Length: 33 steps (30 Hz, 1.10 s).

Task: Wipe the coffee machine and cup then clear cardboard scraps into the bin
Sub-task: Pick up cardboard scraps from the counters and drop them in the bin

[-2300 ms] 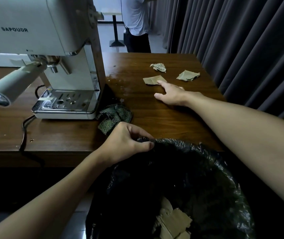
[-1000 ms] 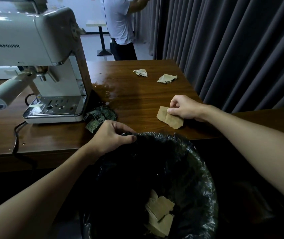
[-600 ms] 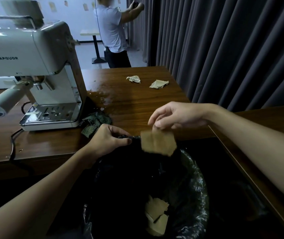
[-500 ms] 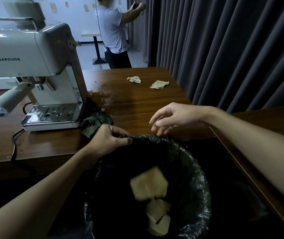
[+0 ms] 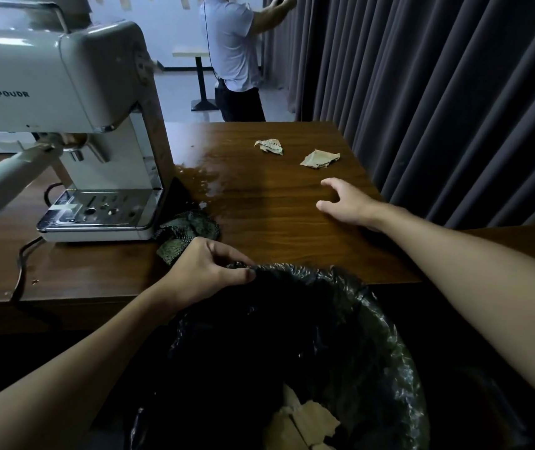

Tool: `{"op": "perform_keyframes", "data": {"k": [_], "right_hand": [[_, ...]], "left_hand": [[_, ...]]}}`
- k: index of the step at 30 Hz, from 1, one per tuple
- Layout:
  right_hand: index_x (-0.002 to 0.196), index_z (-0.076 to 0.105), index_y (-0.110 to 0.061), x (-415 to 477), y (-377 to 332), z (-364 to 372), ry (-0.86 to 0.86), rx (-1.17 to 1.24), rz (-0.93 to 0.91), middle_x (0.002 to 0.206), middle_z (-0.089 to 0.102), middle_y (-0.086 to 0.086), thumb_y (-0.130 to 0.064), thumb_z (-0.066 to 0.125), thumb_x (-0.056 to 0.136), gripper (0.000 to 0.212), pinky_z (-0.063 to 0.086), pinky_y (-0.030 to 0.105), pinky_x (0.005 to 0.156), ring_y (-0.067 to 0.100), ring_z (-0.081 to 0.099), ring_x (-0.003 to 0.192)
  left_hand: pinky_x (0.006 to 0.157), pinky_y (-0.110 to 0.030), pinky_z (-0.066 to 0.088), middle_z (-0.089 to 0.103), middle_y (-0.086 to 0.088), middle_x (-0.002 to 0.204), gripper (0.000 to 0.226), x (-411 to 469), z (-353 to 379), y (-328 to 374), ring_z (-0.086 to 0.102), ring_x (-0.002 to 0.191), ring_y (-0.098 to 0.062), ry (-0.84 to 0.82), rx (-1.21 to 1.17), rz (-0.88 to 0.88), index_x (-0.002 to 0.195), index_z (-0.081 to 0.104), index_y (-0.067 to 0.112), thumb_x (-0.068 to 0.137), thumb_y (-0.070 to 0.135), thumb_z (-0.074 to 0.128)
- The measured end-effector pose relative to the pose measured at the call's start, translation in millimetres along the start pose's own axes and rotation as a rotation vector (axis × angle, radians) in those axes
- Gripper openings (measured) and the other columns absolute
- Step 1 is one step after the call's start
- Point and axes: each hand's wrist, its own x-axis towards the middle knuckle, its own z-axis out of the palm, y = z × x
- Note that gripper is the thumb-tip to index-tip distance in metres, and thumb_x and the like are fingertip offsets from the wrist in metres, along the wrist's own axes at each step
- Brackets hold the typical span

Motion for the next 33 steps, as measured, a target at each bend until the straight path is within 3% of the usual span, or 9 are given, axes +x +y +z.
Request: {"op": "perform_keyframes", "data": {"k": [6,10,13,16,19,25,28,31,33], "right_hand": [[0.154,0.021,-0.028,56,-1,8,0.036,-0.111,0.004,0.164,0.009,-0.003,-0.044,0.053,0.093,0.071,0.02,0.048,0.119,0.023,0.015,0.149],[0.155,0.014,-0.027,83,1,14,0.049,-0.223,0.005,0.164,0.007,-0.002,-0.053,0.044,0.094,0.072,0.01,0.046,0.12,0.02,0.006,0.15],[0.153,0.014,-0.033,89,1,15,0.008,-0.258,0.041,0.163,0.013,0.001,-0.058,0.04,0.092,0.071,0.012,0.049,0.119,0.025,0.01,0.15],[0.148,0.034,-0.028,82,-2,16,0.107,-0.234,-0.079,0.154,0.033,0.004,-0.047,0.04,0.094,0.057,0.018,0.049,0.113,0.026,0.023,0.143],[0.12,0.065,-0.025,68,-5,14,0.18,-0.202,-0.192,0.135,0.046,0.0,-0.038,0.044,0.095,0.036,0.022,0.044,0.107,0.023,0.033,0.13],[0.093,0.066,-0.028,35,-15,9,0.102,-0.202,-0.262,0.118,0.058,0.001,-0.038,0.057,0.092,0.014,0.033,0.05,0.106,0.024,0.048,0.117],[0.116,0.062,-0.024,22,-13,10,0.049,-0.142,-0.277,0.124,0.048,0.002,-0.028,0.064,0.089,0.027,0.039,0.047,0.106,0.022,0.046,0.118],[0.138,0.048,-0.03,17,-10,8,-0.039,-0.201,-0.181,0.144,0.036,0.004,-0.034,0.06,0.091,0.049,0.024,0.052,0.114,0.026,0.027,0.135],[0.139,0.044,-0.033,16,-8,4,-0.073,-0.26,-0.162,0.142,0.038,0.004,-0.045,0.062,0.087,0.056,0.019,0.054,0.112,0.027,0.024,0.135]], "left_hand": [[0.069,-0.03,0.054,0.078,-0.013,0.085,0.007,4,1,-5,0.071,0.075,-0.021,0.022,0.026,0.012,0.083,0.082,0.015,0.077,0.012,0.084],[0.067,-0.025,0.052,0.078,-0.012,0.083,0.011,4,2,-8,0.069,0.072,-0.016,0.043,0.022,0.014,0.081,0.082,0.022,0.071,0.022,0.086],[0.067,-0.023,0.053,0.078,-0.01,0.083,0.018,5,2,-9,0.07,0.072,-0.015,0.045,0.006,0.016,0.079,0.082,0.024,0.063,0.033,0.083],[0.065,-0.018,0.054,0.078,-0.005,0.08,0.014,4,2,-8,0.071,0.07,-0.01,0.052,0.021,0.02,0.075,0.082,0.03,0.061,0.035,0.083],[0.062,-0.017,0.055,0.078,-0.005,0.078,0.016,4,2,-6,0.07,0.066,-0.009,0.048,0.031,0.021,0.077,0.082,0.029,0.062,0.035,0.083],[0.062,-0.019,0.054,0.078,-0.008,0.077,0.011,4,5,-7,0.069,0.065,-0.009,0.071,0.046,0.021,0.076,0.082,0.023,0.065,0.026,0.085],[0.062,-0.019,0.054,0.078,-0.011,0.079,0.02,2,5,-8,0.069,0.066,-0.011,0.084,0.036,0.022,0.08,0.082,0.016,0.063,0.027,0.084],[0.059,-0.016,0.054,0.077,-0.012,0.078,0.012,4,6,-9,0.069,0.064,-0.009,0.082,0.048,0.015,0.082,0.082,0.011,0.072,0.014,0.085],[0.059,-0.015,0.053,0.077,-0.012,0.078,0.01,4,7,-9,0.069,0.063,-0.007,0.087,0.063,0.019,0.084,0.081,0.008,0.074,0.009,0.084]]}}
